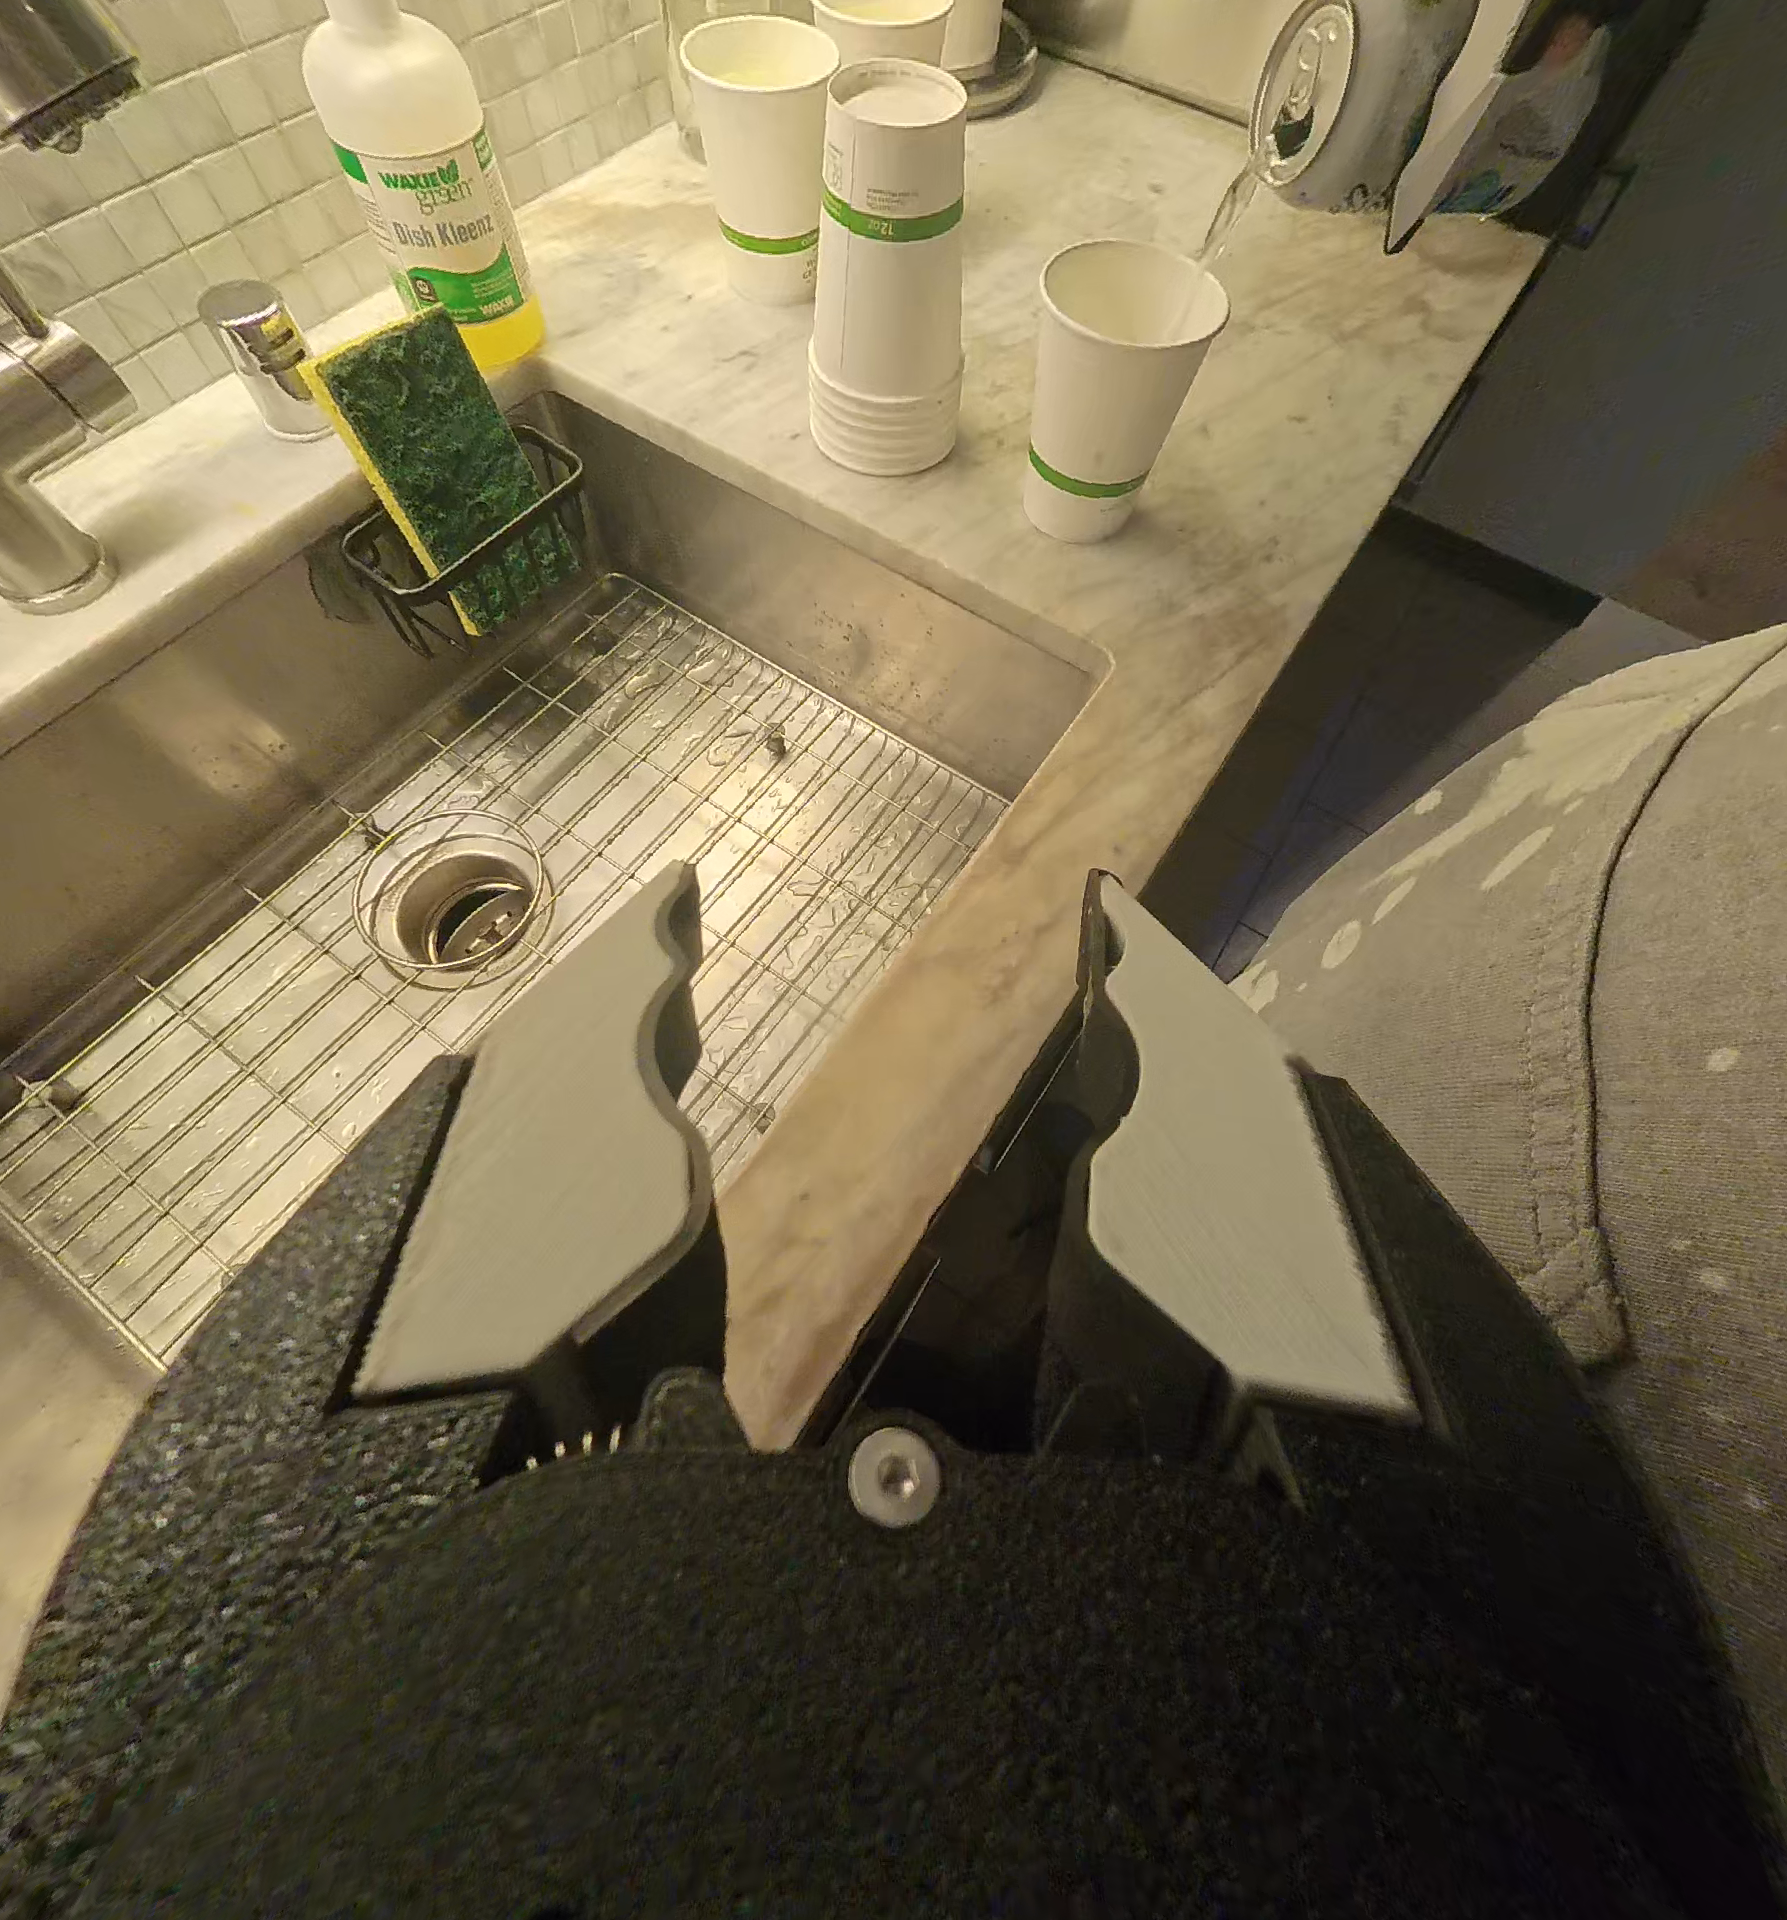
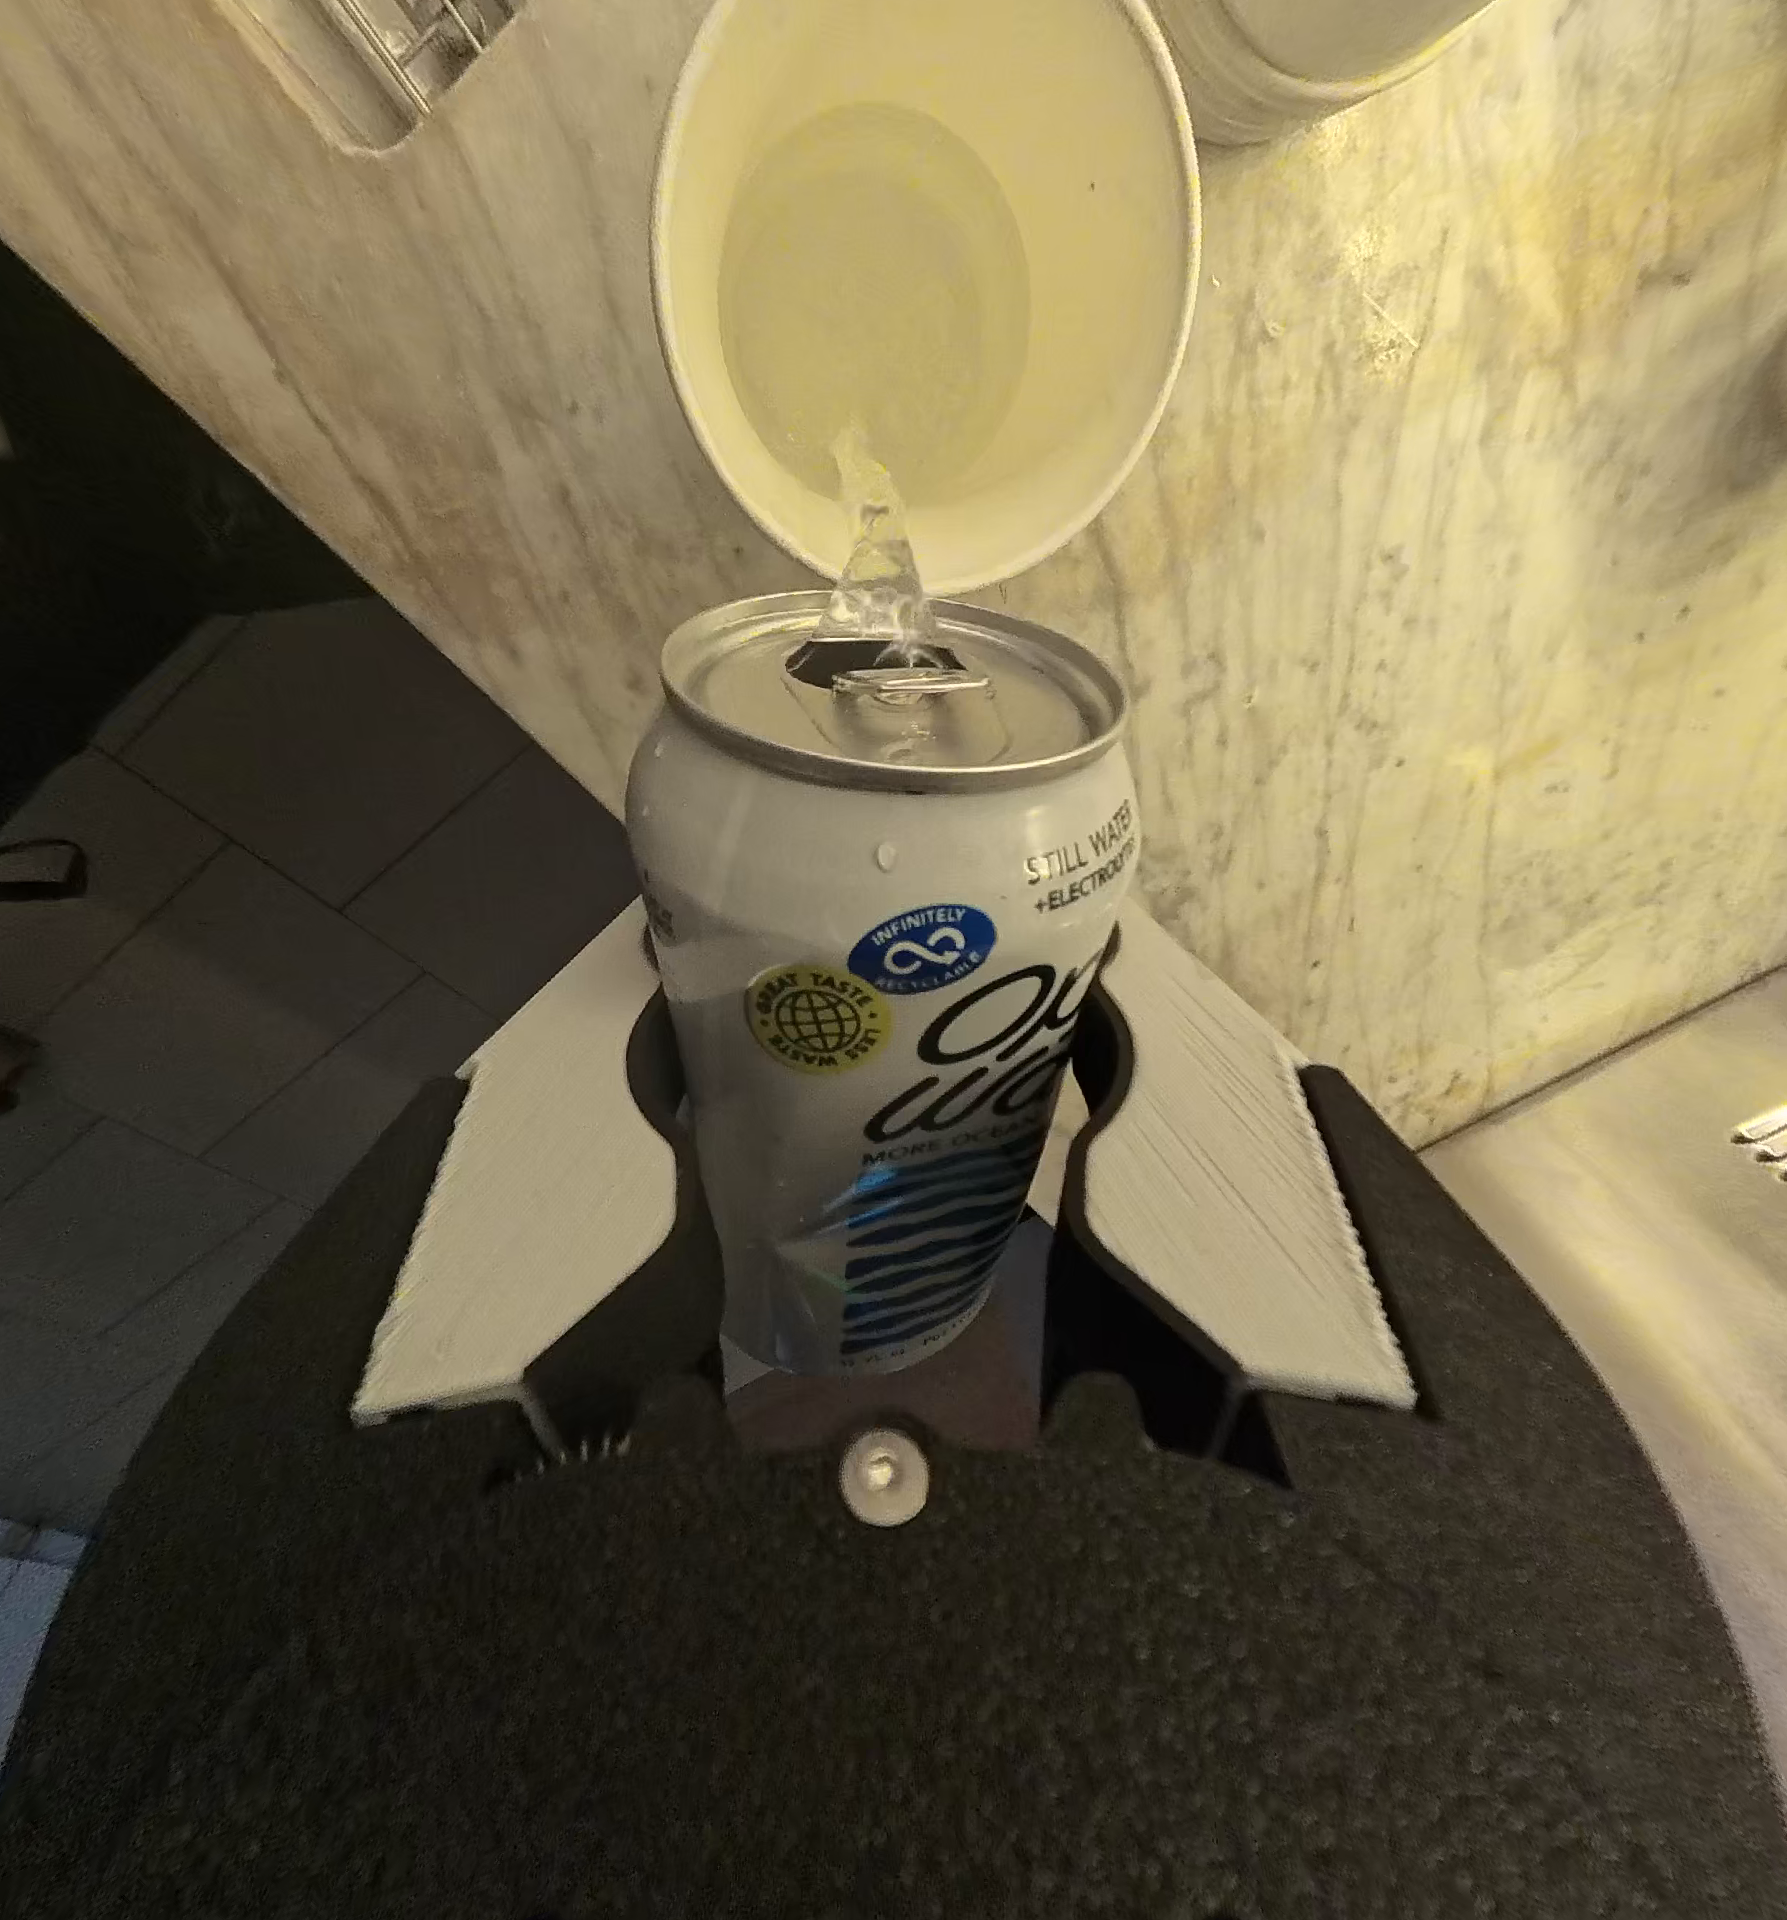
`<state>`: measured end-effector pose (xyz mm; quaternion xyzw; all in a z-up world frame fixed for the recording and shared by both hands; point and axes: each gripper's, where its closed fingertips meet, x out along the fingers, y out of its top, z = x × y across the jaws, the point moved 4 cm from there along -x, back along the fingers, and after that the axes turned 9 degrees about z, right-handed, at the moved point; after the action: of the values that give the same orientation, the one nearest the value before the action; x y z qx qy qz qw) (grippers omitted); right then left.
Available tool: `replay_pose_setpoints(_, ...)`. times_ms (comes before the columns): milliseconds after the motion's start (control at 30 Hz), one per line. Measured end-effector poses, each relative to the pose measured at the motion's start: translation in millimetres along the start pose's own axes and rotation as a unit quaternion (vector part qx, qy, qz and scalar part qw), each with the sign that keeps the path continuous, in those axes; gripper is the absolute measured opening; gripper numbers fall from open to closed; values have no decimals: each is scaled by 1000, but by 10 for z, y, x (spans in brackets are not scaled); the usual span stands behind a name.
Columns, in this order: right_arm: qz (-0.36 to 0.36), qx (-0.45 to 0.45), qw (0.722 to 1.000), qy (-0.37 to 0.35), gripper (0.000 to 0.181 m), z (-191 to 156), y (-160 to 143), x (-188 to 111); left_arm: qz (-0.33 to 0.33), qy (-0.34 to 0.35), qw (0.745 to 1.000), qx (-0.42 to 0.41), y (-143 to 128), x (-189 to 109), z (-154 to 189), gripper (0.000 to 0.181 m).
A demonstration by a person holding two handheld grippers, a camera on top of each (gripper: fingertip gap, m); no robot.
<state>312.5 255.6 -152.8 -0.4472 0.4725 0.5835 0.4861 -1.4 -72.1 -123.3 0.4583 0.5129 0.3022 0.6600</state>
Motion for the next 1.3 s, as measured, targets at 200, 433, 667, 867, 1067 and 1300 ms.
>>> replay_pose_setpoints(200, -7, 0, 1000, 2, 72, 13, 1, -2, 1, 3, 1000, -2, -8, -2, -28, 72)
replay_pose_setpoints(433, -16, -2, 1000, 2, 72, 46, 5, -7, 2, 5, 1000, -4, -22, -8, -55, 72)
replay_pose_setpoints(667, -29, -4, 1000, 4, 72, 51, 29, -7, 2, 4, 1000, 1, -34, 22, -62, 72)
replay_pose_setpoints(867, -43, -9, 999, 4, 74, 73, 51, -22, 3, -3, 1000, 4, -11, 48, -85, 72)
replay_pose_setpoints(1067, -48, -15, 999, 8, 72, 68, 91, -9, 9, -2, 1000, 12, 40, 57, -118, 72)
replay_pose_setpoints(1300, -54, -19, 998, 15, 72, 31, 97, 30, 13, -1, 1000, 16, 81, 65, -149, 71)
